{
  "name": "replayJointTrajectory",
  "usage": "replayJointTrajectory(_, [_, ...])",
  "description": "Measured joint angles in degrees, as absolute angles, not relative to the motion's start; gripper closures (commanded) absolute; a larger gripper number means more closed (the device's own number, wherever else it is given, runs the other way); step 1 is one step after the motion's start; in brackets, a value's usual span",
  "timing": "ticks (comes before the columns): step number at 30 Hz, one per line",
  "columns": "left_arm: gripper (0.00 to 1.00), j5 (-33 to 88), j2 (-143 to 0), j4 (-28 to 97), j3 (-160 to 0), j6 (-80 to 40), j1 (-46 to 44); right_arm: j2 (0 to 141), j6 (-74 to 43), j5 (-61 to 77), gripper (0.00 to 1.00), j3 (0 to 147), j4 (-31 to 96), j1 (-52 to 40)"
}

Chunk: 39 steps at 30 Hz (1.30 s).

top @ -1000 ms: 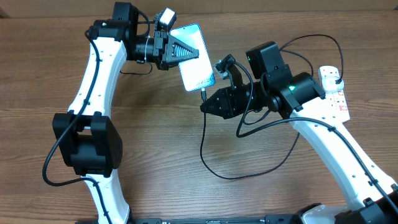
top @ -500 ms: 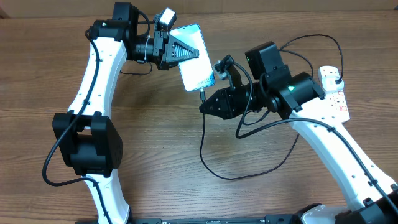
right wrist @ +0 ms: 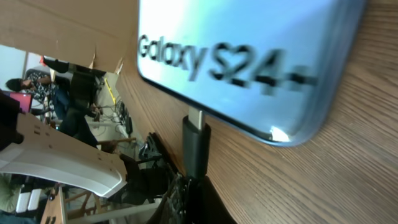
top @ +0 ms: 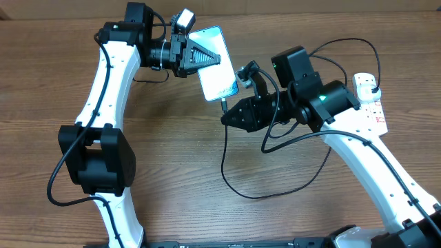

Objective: Plug charger to phone and switch on socket
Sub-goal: 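Push the plug into the phone's bottom port held by the left gripper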

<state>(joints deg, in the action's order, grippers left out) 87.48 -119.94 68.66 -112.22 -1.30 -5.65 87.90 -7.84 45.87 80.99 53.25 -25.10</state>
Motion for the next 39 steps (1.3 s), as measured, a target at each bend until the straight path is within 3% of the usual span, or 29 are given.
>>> replayJointTrajectory(39, [0.96,87.5,-119.9,68.6,-112.2,-1.3,-5.7,87.9,-4.5,47.2,0.96,81.0,54.5,-24.5])
